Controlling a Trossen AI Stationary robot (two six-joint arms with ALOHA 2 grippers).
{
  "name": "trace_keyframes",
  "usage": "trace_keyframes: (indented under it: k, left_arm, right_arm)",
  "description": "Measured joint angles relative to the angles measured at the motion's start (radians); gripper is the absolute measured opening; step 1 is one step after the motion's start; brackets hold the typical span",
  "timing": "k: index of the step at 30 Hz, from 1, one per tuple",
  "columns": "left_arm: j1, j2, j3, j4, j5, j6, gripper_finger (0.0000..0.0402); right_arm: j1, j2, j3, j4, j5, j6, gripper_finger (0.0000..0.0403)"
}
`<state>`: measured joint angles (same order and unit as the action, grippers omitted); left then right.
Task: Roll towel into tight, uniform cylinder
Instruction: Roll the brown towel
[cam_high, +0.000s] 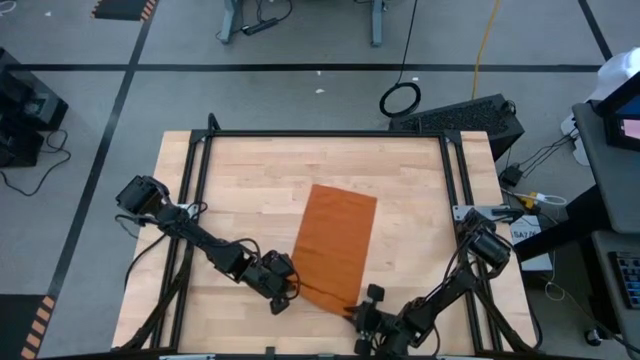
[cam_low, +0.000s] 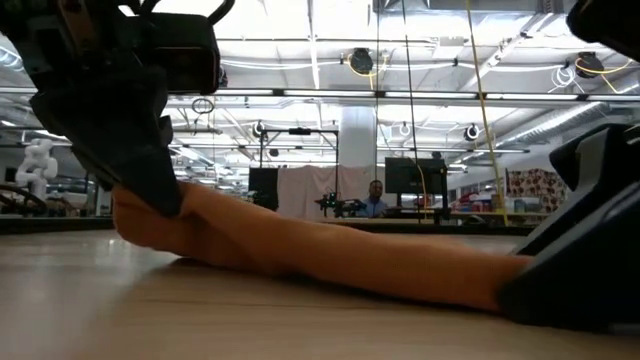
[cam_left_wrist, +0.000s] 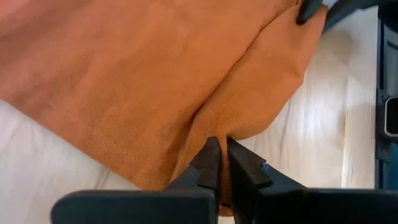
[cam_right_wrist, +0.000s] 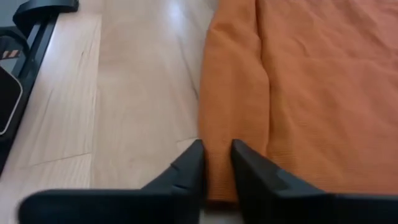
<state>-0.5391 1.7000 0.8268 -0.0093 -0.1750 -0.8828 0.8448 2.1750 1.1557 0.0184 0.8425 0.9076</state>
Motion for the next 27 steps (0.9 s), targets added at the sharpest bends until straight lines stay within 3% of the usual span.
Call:
trace_keyframes:
  k: [6,14,19,27]
  left_arm:
    - [-0.012,0.000,0.000,-0.005,-0.015,0.075,0.0020]
    - [-0.015,0.000,0.001,-0.032,0.010,0.195,0.0029]
    - [-0.052,0.000,0.001,-0.036,0.033,0.308,0.0093]
    - [-0.130,0.000,0.001,0.015,-0.127,0.364,0.0220]
  right_arm:
    - [-0.002,-0.025,-0.002,-0.030,-0.037,0.047,0.0010]
    - [-0.016,-0.046,-0.001,-0.093,-0.117,0.233,0.0004]
    - [-0.022,-0.081,-0.003,-0.148,-0.155,0.316,0.0003]
    - [-0.039,-0.108,-0.004,-0.215,-0.203,0.428,0.0001]
